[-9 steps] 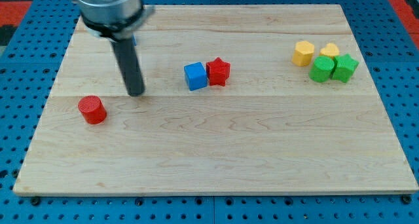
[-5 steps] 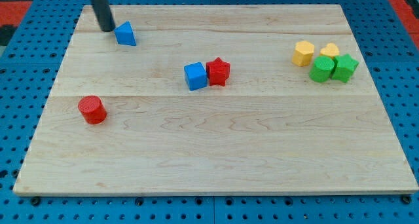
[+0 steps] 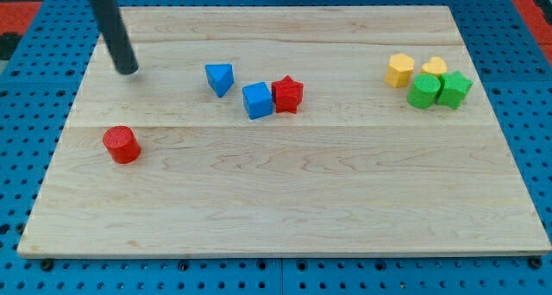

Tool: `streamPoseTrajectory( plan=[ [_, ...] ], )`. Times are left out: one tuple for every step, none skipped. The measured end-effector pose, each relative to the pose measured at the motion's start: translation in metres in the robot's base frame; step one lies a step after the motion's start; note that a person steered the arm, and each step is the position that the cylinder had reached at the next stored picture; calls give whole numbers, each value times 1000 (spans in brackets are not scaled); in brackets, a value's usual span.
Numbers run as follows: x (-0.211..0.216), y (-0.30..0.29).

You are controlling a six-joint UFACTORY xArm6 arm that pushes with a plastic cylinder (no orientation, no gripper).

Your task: Slide the blue triangle to the center

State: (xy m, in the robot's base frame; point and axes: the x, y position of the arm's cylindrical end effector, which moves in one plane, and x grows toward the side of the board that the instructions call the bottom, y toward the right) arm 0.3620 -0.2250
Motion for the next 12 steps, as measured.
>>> streamPoseTrajectory(
  plan=[
    [32,33],
    [30,99],
    [13,151],
    [4,150],
    [4,101],
    [-10,64],
    [-25,91],
    [-25,150],
    [-25,177],
    [-48,177],
    [-58,192],
    [-42,213]
  ],
)
